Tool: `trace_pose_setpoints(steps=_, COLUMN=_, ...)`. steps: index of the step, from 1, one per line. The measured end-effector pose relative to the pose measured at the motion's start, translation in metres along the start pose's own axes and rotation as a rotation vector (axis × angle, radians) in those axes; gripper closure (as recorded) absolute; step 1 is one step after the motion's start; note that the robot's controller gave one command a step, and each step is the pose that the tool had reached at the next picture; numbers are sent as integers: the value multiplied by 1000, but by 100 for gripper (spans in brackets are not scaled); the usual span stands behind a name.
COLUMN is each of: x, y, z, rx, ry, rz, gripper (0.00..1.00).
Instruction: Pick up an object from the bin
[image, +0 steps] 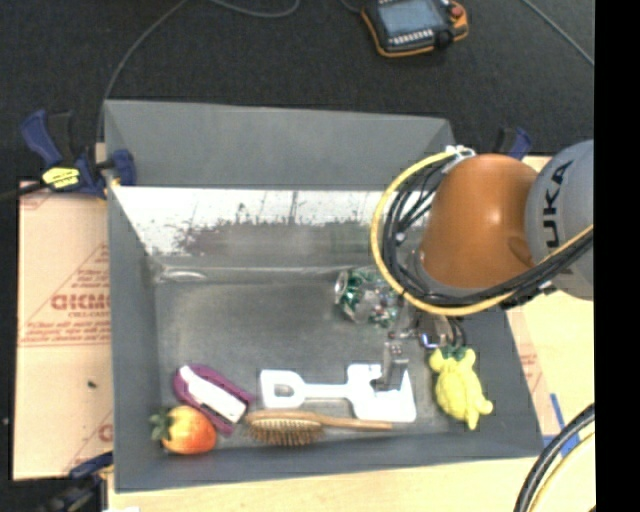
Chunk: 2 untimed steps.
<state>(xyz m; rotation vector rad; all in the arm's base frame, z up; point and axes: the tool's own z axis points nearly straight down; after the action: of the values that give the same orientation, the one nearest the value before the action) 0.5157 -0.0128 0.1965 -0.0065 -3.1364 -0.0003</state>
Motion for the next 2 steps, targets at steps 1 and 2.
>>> trace_pose_setpoints(steps=1, x=-2, y=0, z=-4, rx=1, ry=-8, rz=0, gripper=0)
trace_pose_setpoints(steps=2, x=34, y=21, z=128, rx=1, ry=-15, rz=-176, gripper=0)
